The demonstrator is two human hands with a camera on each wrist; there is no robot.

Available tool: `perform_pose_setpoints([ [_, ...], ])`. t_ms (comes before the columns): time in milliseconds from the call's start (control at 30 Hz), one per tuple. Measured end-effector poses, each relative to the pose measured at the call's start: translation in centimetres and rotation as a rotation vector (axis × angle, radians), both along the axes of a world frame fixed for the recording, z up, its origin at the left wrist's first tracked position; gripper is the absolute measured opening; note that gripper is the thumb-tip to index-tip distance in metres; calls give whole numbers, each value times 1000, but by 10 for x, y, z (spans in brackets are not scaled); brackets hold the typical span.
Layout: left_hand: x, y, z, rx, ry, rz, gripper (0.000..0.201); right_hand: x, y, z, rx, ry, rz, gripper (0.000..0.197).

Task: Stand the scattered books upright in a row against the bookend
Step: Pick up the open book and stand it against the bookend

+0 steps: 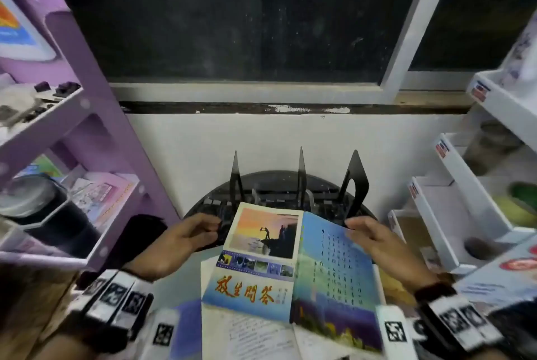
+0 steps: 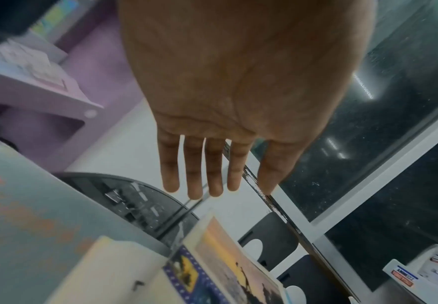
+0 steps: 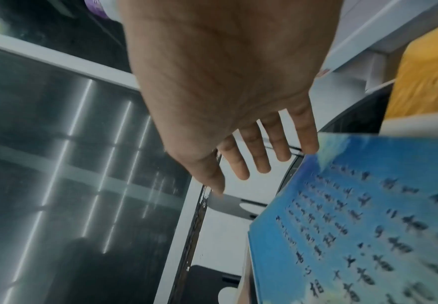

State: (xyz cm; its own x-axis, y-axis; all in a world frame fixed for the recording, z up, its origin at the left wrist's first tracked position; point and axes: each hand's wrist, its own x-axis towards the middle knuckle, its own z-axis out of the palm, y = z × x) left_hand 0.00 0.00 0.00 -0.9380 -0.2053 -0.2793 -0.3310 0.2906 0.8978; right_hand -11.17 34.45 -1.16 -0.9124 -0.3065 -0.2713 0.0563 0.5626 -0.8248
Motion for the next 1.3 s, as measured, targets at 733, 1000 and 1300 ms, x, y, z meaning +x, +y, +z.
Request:
perform_pose_setpoints([
  [733, -78, 34, -57, -388, -139, -170, 62, -42, -46, -38, 413, 194, 347, 48],
  [1000, -64, 40, -39, -390, -2, -167, 34, -36, -58, -33, 491, 268, 321, 60],
  [1300, -57, 49, -23, 8, 268, 105, 36, -29, -60, -22, 454, 398, 154, 70],
])
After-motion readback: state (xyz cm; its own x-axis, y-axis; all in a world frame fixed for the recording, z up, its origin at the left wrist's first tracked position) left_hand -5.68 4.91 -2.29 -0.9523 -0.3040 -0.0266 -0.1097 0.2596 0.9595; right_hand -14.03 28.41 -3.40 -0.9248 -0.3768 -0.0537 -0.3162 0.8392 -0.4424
